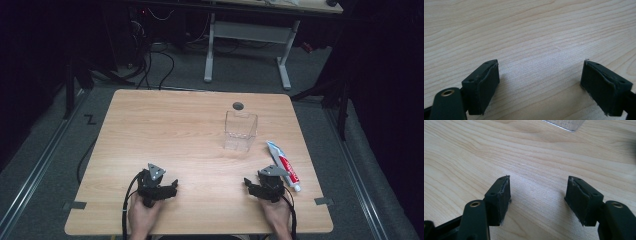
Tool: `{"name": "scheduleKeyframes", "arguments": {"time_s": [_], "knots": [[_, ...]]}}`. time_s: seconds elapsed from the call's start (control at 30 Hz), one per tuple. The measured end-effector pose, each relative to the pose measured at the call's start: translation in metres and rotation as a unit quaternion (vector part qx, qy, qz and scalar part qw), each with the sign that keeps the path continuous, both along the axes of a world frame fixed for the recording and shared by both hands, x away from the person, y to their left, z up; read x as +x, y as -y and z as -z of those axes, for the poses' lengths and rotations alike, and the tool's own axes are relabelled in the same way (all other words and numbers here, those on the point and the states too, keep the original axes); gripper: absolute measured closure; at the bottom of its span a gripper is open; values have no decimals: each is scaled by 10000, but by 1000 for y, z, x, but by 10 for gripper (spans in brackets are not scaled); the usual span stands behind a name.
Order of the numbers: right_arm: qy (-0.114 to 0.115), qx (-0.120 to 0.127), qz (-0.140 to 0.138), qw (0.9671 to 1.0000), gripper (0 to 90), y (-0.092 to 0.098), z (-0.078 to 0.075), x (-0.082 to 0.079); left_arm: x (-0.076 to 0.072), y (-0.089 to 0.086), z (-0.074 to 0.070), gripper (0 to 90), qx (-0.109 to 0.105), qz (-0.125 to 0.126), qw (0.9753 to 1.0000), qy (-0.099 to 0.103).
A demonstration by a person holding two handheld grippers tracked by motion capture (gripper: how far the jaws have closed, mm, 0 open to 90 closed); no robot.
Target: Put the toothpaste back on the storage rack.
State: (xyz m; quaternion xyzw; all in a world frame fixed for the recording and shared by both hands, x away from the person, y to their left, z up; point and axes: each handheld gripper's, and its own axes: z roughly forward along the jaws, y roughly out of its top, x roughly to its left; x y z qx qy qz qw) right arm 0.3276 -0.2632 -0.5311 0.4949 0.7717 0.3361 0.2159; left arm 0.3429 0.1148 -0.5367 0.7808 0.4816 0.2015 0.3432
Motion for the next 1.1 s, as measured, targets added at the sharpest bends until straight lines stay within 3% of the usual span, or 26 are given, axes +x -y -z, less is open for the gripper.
{"name": "scheduleKeyframes", "arguments": {"time_s": [0.17,0.33,0.53,0.7,0.93,1.1], "knots": [[-16,49,20,10000,392,2,0,-1,0,0,0,157,0,-1,10000,0],[106,134,84,9998,420,4,-1,-5,0,0,0,156,1,-1,10000,0],[123,514,94,9986,439,13,-4,-6,0,0,0,156,5,1,10000,-4],[150,455,-39,9988,444,13,-6,-8,0,0,0,157,9,-20,10000,-6],[140,560,-13,9983,442,24,-11,-14,0,0,0,156,6,-26,10000,-8],[245,749,-48,9969,389,32,-16,-18,0,0,0,156,6,-25,10000,-8]]}}
